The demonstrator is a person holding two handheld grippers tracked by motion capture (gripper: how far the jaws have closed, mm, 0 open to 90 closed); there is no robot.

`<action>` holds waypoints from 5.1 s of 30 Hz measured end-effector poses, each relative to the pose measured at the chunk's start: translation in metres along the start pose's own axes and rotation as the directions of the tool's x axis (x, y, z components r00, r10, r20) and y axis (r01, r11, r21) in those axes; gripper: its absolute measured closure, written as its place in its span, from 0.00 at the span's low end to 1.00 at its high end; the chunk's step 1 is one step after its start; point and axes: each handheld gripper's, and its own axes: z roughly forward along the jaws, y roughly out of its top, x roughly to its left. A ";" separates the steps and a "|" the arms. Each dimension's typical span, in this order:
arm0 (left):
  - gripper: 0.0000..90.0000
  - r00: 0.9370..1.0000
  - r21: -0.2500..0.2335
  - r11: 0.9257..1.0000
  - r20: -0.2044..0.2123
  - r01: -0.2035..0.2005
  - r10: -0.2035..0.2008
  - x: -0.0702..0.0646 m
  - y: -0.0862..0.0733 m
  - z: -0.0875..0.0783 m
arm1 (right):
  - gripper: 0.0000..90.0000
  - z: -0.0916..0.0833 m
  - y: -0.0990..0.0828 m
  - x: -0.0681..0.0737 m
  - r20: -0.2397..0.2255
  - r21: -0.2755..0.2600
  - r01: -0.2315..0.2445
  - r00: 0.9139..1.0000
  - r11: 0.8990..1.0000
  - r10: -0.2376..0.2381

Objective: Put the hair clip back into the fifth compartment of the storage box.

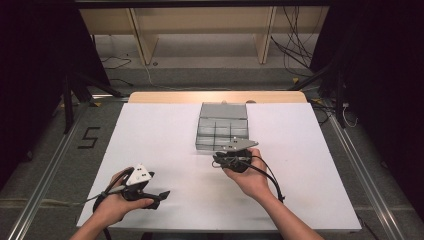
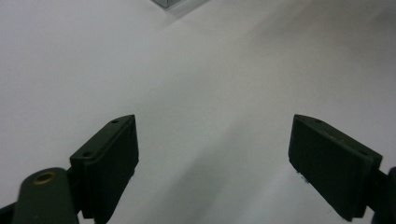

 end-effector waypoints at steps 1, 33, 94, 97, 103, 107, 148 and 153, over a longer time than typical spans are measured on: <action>0.17 1.000 0.003 1.000 0.000 -0.003 0.003 0.000 0.000 0.000 | 0.90 0.000 0.001 0.000 0.000 0.001 0.001 1.000 1.000 -0.001; 0.17 1.000 0.002 1.000 -0.001 -0.005 0.005 0.000 0.000 0.000 | 0.90 0.004 0.013 -0.014 0.029 0.000 -0.006 1.000 1.000 0.006; 0.17 1.000 0.000 1.000 0.000 -0.003 0.003 0.001 0.000 0.000 | 0.90 0.021 0.034 -0.047 0.101 0.024 -0.049 0.994 0.999 0.046; 0.17 1.000 0.000 1.000 0.000 -0.004 0.004 0.001 0.000 0.000 | 0.90 0.022 0.034 -0.048 0.104 0.029 -0.046 0.994 0.999 0.042; 0.17 1.000 0.000 1.000 0.001 -0.004 0.004 0.001 0.000 0.000 | 0.90 0.025 0.034 -0.052 0.111 0.040 -0.053 0.993 0.998 0.048; 0.17 1.000 0.001 1.000 0.001 -0.004 0.004 0.001 0.000 0.000 | 0.90 0.027 0.035 -0.053 0.113 0.046 -0.054 0.992 0.997 0.048; 0.17 1.000 -0.001 1.000 0.002 -0.004 0.004 0.001 0.000 0.000 | 0.90 0.046 0.039 -0.066 0.143 0.086 -0.082 0.987 0.993 0.069; 0.17 1.000 0.000 1.000 0.001 -0.004 0.004 0.001 0.000 0.000 | 0.90 0.049 0.039 -0.067 0.144 0.092 -0.090 0.987 0.992 0.076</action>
